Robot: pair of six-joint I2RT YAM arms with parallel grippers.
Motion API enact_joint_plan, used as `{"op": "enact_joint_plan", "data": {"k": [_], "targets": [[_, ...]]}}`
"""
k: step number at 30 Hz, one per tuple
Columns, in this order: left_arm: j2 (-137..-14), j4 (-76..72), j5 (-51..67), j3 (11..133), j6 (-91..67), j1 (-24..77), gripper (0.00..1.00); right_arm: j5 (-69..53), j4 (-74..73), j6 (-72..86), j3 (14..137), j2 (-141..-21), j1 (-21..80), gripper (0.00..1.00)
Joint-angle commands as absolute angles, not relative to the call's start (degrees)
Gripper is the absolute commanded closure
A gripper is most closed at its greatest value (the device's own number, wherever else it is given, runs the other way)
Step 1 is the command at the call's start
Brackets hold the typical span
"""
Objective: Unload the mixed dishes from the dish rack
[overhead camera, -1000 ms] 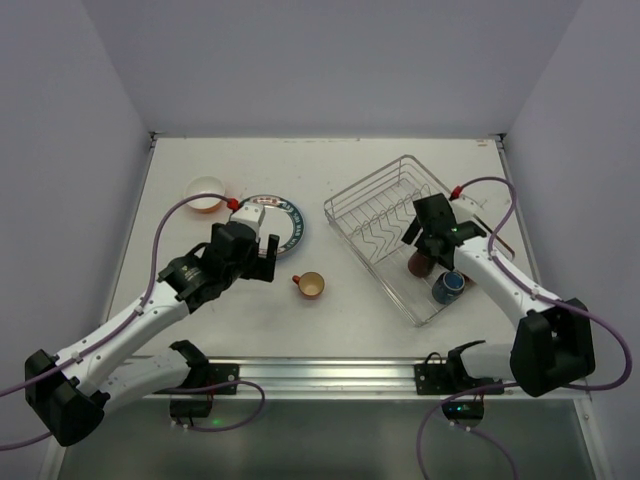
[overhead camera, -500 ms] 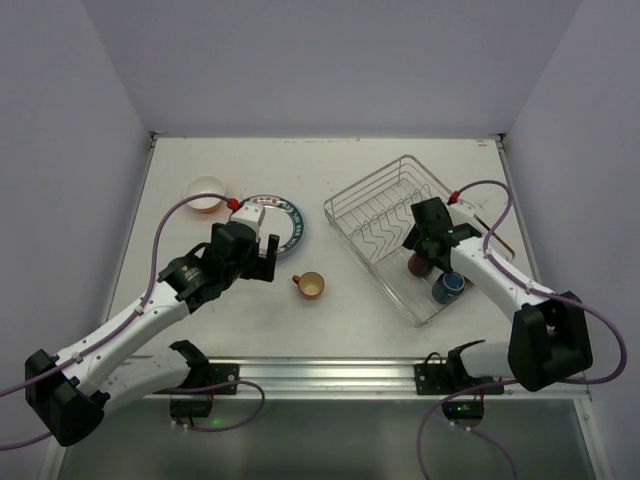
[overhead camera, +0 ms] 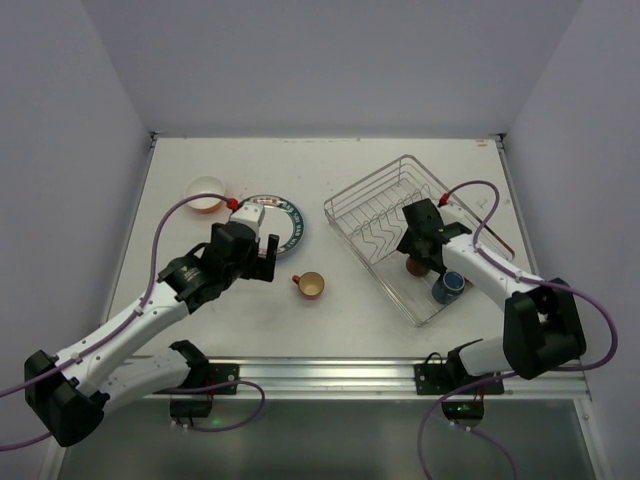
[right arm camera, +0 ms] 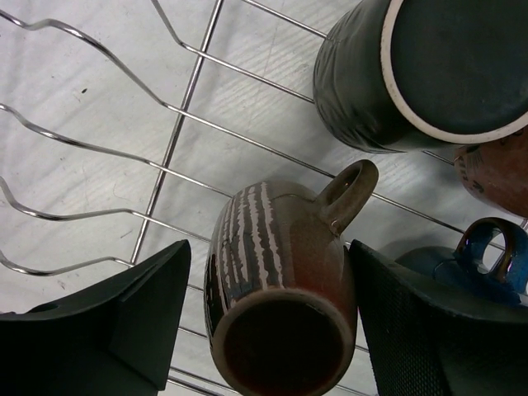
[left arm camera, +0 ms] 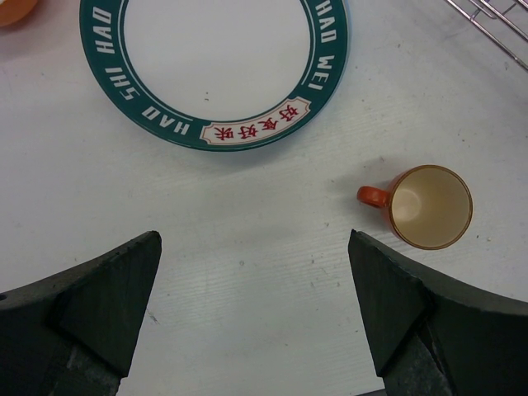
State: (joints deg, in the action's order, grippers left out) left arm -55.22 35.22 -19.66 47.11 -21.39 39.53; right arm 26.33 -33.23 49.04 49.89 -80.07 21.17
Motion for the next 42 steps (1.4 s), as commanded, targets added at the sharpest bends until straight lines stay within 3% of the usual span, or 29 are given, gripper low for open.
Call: {"op": "enact_joint_plan", "data": {"k": [1, 8, 15, 20, 28, 33, 38, 42], "targets": [[-54.1, 33.1, -19.8, 46.9, -20.2, 39.7, 0.00, 28.0, -32.2, 50.0, 51.8, -80.1, 21.5, 0.23], [-53.9, 33.1, -19.8, 46.8, -20.3, 39.7, 0.00, 28.5, -32.5, 49.0, 52.3, -80.1, 21.5, 0.38], [-54.2, 33.1, -19.9, 46.8, -20.3, 39.7, 0.00, 26.4, -32.4, 46.8, 52.3, -77.2, 21.5, 0.73], [-54.8, 33.3, -20.2, 47.0, -20.4, 39.7, 0.00, 25.2, -32.6, 45.4, 52.0, -74.1, 21.5, 0.89], [-53.4, 33.6, -20.2, 47.4, -20.2, 39.7, 0.00, 22.2, -34.4, 42.1, 52.7, -66.2, 21.5, 0.94], [-51.5, 31.2, -10.9, 50.0, -23.1, 39.8, 0.00, 20.0, -35.6, 41.1, 53.3, -59.6, 21.4, 0.97], [-48.5, 10.0, 13.4, 46.9, -28.2, 40.0, 0.00, 14.4, -36.5, 40.3, 54.8, -52.5, 21.4, 0.97], [-52.0, -9.2, 20.4, 44.9, -33.1, 45.6, 0.00, 9.9, -36.7, 40.2, 56.3, -47.2, 21.4, 0.97]]}}
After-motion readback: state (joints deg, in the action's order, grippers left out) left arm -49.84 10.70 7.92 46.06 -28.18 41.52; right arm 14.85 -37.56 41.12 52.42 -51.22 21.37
